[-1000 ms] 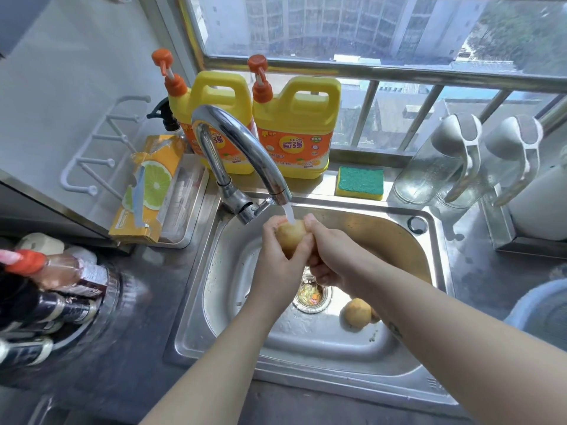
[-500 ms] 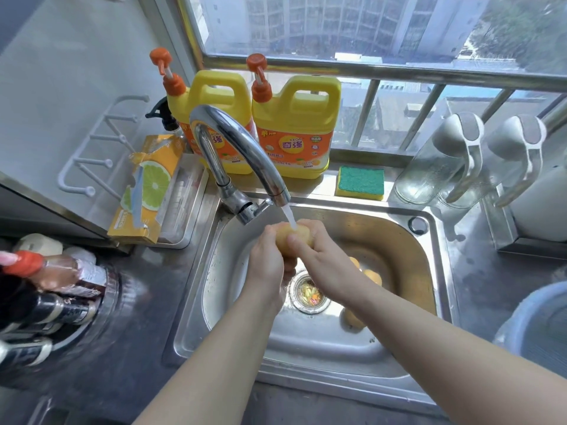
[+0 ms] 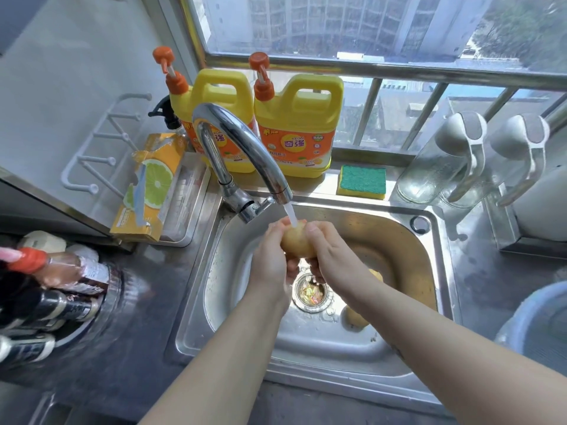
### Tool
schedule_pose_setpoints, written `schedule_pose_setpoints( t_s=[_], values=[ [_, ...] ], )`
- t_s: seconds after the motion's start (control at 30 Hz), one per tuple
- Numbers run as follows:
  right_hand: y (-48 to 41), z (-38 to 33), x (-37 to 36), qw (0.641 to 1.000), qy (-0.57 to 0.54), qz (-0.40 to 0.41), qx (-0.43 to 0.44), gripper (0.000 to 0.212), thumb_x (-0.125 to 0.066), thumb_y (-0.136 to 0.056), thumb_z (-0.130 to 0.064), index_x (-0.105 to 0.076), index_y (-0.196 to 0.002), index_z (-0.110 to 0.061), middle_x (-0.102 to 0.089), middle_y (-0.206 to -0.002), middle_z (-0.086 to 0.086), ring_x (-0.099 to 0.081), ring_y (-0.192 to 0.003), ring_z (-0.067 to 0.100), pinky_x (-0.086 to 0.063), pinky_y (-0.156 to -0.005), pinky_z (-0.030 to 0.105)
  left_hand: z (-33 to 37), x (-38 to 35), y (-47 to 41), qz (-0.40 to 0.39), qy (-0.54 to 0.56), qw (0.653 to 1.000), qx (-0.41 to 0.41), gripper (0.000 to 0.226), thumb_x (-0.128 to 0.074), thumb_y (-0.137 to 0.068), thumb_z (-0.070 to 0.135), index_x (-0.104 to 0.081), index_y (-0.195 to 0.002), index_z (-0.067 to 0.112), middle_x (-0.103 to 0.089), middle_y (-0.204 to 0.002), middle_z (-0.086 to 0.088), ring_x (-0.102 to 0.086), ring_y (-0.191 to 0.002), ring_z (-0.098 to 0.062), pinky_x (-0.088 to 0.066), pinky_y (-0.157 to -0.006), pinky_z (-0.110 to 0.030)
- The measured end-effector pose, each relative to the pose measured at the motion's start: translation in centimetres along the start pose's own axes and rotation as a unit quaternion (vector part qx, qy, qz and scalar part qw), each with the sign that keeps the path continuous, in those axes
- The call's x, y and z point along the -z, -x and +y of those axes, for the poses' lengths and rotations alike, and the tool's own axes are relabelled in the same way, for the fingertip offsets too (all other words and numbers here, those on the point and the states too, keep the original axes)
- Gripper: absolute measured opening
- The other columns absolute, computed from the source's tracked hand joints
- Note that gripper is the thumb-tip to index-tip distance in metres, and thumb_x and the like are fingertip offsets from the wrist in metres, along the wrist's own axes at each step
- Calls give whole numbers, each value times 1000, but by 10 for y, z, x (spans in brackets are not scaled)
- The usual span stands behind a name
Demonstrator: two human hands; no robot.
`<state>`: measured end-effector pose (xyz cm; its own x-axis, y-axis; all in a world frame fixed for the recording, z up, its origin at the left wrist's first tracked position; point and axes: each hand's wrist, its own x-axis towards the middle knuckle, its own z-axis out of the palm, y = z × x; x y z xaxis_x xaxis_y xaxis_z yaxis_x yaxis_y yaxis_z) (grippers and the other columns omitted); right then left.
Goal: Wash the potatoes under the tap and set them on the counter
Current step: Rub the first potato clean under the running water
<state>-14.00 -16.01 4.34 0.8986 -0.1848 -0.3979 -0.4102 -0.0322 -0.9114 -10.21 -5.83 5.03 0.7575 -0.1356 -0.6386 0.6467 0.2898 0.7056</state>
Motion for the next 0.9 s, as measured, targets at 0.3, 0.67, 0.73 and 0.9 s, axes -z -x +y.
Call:
schedule_pose_setpoints(
  t_s=[0.3,0.67,0.73,0.9],
  values=[
    [-2,-6,5,948,-257,-9,-188,41,-37,-106,-49,-48,-97,-11,-36,-57,3,-29,-47,13,-24,-48,27,-5,6,15,-113,-96,983,-107,26,-38,-108,24,-63,-115,28,-64,-81,14,-46,-51,0,-39,-57,-12],
    [0,0,-6,999,24,-19,10,45,-56,-92,-63,-57,-105,-19,-58,-79,-9,-52,-66,5,-40,-61,22,3,-5,0,12,-89,994,-61,32,-42,-104,29,-71,-94,17,-75,-82,5,-62,-68,-11,-41,-54,-22],
    [-2,4,-11,999,48,7,21,55,-59,-90,-66,-57,-116,-17,-65,-99,-1,-62,-84,10,-50,-76,32,11,-8,-1,26,-60,998,6,37,-47,-101,31,-76,-83,17,-76,-80,7,-60,-61,-8,-36,-54,-22],
    [-5,0,-3,994,-64,32,-77,52,-35,-103,-57,-58,-81,-16,-48,-60,-2,-38,-47,9,-31,-47,26,6,3,-4,-54,-23,998,21,38,-45,-105,32,-79,-92,22,-55,-86,1,-27,-41,-4,-26,-41,-16]
  ],
)
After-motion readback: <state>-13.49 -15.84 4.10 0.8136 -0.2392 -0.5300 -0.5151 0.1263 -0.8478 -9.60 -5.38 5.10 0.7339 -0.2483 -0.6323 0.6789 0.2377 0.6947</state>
